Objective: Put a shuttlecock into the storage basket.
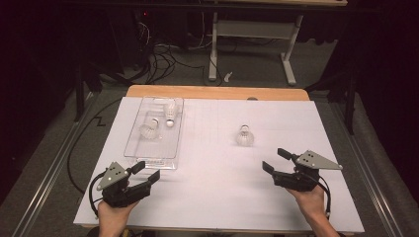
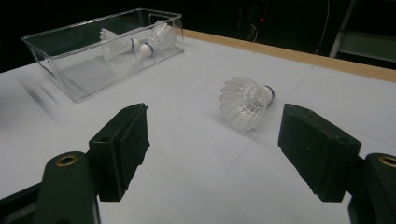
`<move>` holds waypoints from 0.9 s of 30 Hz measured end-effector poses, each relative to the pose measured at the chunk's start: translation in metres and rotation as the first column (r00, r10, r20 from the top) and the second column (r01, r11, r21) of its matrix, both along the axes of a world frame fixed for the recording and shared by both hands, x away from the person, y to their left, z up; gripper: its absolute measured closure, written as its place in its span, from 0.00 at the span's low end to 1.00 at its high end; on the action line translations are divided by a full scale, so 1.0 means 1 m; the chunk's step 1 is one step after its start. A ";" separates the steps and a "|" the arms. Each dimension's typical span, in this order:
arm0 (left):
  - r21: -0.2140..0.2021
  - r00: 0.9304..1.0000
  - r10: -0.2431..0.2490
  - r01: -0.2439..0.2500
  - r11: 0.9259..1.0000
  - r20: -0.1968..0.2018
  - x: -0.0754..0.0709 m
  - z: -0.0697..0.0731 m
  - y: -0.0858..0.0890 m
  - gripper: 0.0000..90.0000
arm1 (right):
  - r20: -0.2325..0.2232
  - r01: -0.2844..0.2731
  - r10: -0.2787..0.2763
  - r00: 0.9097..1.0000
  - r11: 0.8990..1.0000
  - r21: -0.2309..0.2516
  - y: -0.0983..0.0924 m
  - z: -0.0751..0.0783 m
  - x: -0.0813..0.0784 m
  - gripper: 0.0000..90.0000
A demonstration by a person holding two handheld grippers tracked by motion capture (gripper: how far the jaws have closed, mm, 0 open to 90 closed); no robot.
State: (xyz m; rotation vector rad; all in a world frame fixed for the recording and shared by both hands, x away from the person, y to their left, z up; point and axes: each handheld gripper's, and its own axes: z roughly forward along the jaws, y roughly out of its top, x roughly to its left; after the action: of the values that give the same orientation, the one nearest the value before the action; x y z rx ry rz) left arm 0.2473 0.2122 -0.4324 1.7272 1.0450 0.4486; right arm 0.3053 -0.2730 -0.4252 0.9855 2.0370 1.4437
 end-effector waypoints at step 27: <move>0.011 1.000 0.002 -0.002 1.000 -0.001 -0.002 -0.015 0.004 0.38 | -0.049 0.009 -0.009 0.999 1.000 -0.004 0.022 0.003 0.036 0.26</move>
State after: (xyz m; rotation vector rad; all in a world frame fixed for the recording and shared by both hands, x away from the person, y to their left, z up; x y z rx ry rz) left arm 0.2457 0.2161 -0.4470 1.7365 1.0473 0.4558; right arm 0.3408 -0.2506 -0.4223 1.0373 2.0668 1.4234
